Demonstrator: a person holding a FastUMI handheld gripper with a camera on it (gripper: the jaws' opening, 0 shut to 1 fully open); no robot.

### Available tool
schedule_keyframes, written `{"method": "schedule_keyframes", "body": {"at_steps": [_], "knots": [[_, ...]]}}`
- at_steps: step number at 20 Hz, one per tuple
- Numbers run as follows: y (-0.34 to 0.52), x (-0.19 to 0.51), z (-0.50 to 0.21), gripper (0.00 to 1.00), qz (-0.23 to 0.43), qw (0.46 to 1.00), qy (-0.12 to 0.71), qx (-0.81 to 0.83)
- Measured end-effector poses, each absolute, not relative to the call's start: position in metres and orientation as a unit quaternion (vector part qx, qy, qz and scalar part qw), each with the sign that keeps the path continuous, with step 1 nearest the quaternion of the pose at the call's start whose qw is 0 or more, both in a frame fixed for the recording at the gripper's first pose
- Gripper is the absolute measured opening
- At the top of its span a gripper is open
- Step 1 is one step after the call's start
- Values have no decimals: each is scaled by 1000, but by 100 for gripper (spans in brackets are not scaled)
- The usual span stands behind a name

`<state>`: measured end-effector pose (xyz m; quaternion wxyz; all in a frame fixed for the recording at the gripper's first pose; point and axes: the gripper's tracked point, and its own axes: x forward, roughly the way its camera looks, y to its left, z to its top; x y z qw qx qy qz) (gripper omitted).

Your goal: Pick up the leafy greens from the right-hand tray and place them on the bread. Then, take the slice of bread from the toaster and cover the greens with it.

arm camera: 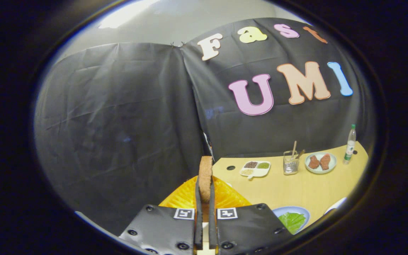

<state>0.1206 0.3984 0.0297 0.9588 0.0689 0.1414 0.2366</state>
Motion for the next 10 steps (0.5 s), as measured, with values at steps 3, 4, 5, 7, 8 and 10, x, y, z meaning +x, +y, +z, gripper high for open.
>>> {"method": "schedule_keyframes", "body": {"at_steps": [3,4,5,7,8,10], "knots": [[378,107,34,9,236,960,133,76],[371,103,34,9,235,960,130,78],[364,99,35,9,234,961,129,80],[348,91,28,9,229,961,133,82],[343,87,24,9,228,960,137,85],[331,80,17,9,224,959,141,97]]}}
